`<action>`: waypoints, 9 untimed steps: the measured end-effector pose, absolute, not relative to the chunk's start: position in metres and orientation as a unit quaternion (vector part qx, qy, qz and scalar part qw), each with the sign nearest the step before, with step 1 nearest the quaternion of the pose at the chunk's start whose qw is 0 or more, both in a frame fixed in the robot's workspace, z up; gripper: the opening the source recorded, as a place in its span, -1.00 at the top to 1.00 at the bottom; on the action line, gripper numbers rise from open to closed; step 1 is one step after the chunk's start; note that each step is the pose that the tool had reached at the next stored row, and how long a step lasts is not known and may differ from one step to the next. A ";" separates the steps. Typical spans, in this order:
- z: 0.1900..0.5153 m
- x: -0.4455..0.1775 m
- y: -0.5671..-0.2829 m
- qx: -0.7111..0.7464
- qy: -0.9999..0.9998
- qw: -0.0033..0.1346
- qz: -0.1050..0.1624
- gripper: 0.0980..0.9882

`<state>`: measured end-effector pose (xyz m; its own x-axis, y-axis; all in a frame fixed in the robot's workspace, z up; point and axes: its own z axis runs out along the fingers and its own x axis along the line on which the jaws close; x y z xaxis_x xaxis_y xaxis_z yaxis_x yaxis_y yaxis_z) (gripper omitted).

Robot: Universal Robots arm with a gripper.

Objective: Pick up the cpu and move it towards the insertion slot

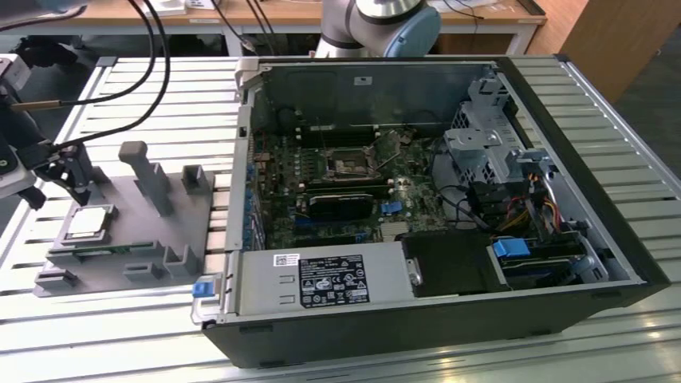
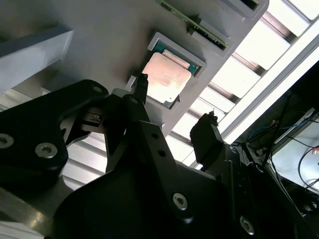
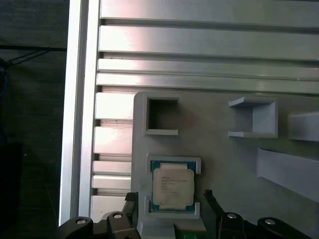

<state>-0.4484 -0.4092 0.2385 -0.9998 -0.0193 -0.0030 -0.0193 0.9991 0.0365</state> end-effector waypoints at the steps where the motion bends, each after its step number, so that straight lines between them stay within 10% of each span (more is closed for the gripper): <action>1: 0.237 -0.448 -0.410 -0.010 1.000 0.001 0.018 -0.17; 9: 0.231 -0.448 -0.412 -0.010 1.000 0.001 0.018 -0.17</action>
